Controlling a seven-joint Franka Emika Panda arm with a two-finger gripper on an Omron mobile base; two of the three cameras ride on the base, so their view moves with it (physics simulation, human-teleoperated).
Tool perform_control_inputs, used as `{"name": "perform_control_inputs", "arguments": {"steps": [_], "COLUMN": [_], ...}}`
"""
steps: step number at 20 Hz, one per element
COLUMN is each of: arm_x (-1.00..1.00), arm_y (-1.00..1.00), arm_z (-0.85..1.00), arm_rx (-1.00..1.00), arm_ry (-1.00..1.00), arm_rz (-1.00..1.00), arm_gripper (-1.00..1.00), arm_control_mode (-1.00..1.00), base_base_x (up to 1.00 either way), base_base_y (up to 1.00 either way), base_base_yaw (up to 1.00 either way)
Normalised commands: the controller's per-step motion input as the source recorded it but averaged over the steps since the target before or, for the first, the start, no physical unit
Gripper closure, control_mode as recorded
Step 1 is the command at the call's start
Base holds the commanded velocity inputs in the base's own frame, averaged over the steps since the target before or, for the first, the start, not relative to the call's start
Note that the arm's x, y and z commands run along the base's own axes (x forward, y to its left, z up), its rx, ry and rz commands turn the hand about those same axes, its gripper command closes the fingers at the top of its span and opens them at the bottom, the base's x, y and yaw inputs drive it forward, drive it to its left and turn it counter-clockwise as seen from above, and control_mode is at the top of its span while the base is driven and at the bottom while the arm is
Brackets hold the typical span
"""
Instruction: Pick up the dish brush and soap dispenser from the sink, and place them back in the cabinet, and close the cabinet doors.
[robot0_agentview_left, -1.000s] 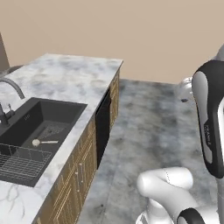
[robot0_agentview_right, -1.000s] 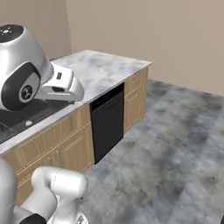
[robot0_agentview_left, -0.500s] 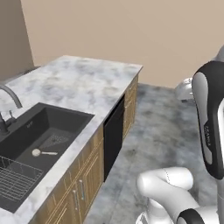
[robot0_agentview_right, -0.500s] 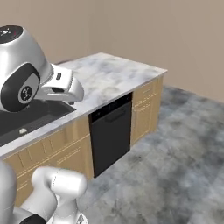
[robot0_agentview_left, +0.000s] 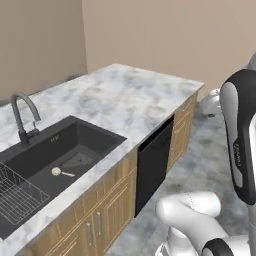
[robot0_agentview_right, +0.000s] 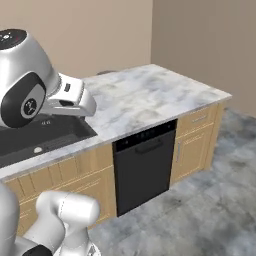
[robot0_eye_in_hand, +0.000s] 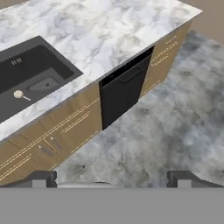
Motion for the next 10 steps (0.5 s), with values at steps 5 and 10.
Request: {"name": "perform_control_inputs", "arguments": {"steps": [5,10], "arm_x": [0.0,0.0], "arm_y": [0.0,0.0], "arm_z": [0.0,0.0], "arm_rx": [0.0,0.0], "arm_ry": [0.0,0.0], "arm_rz": [0.0,0.0], "arm_gripper": [-1.0,-1.0], "arm_control_mode": [1.0,1.0], "base_base_x": [0.31,0.14], "base_base_y": [-0.21,-0.16], "base_base_yaw": [0.53,0.56]}}
